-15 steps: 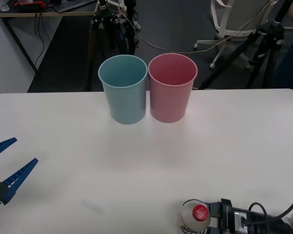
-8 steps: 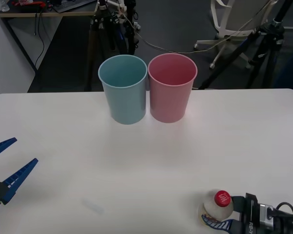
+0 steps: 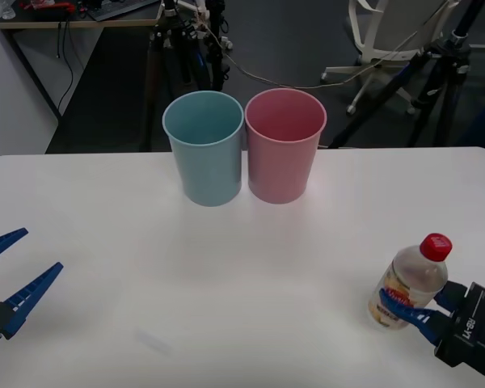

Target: Grasp the object on the table and drop it into the matching bin: aluminum can to the light blue bin, PET bottle to the pink bin.

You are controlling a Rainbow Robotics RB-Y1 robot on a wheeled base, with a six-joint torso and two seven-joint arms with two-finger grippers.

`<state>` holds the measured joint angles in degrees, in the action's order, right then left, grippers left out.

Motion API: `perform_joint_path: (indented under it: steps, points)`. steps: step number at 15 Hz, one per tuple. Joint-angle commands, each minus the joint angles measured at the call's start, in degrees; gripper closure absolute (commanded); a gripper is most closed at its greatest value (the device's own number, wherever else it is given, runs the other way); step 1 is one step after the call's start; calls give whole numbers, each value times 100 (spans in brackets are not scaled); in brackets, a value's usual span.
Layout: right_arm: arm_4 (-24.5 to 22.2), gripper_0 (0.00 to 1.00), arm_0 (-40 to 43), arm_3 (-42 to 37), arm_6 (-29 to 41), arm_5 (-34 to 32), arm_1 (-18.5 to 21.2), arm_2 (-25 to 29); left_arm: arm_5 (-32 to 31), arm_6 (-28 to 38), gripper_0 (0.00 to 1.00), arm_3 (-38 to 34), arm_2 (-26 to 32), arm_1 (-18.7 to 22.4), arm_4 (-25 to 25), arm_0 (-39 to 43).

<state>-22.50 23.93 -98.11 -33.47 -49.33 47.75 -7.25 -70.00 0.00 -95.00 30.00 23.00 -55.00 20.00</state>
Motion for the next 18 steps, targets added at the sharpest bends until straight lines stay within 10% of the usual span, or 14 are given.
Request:
perform_joint_path:
  steps: [1,9,18]
  points:
    - [220,100,419,-886,358,820,-2,523,0,0,0,0,0,0,0,0]
    - [370,100,745,-1975,789,2112,77,1341,0,0,0,0,0,0,0,0]
    - [1117,100,129,-3004,1835,3835,1483,1789,0,0,0,0,0,0,0,0]
